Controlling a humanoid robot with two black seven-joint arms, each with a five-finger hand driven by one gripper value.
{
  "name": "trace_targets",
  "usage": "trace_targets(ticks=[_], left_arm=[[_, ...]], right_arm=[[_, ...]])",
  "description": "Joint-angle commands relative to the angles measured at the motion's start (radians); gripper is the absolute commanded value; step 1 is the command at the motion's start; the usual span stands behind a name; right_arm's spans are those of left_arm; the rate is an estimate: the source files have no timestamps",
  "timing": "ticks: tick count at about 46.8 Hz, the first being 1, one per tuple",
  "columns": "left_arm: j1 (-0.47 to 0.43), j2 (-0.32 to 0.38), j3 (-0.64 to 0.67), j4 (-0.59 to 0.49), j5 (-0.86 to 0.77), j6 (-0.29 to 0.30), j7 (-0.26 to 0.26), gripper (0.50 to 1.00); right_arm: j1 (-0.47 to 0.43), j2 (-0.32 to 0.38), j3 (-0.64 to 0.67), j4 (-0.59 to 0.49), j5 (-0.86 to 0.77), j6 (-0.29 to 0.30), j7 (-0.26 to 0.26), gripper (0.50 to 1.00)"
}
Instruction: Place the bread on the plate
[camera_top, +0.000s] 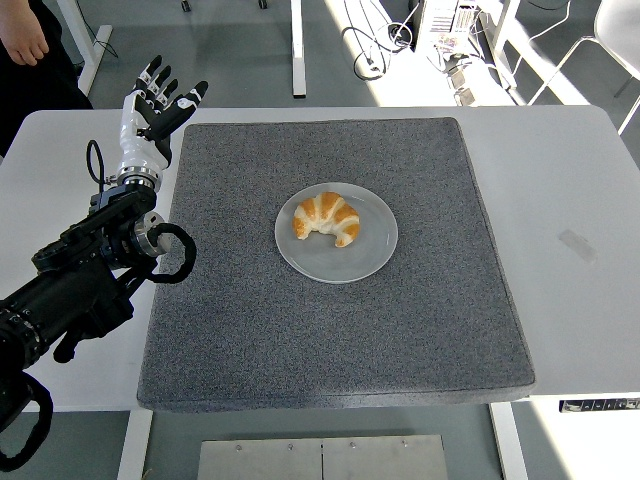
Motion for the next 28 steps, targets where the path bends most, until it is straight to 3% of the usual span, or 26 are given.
trace_targets(ticks=[1, 28], left_arm=[[0.001, -0.015, -0.01, 0.009, -0.009, -0.002, -0.003, 0.895], [0.024, -0.04, -0.059, 0.055, -0.055, -0.084, -0.01, 0.877]], right_arm=[[0.0, 0.0, 0.0, 0.0, 0.0, 0.0, 0.0, 1.0], [0.0, 0.0, 0.0, 0.0, 0.0, 0.0, 0.0, 1.0]])
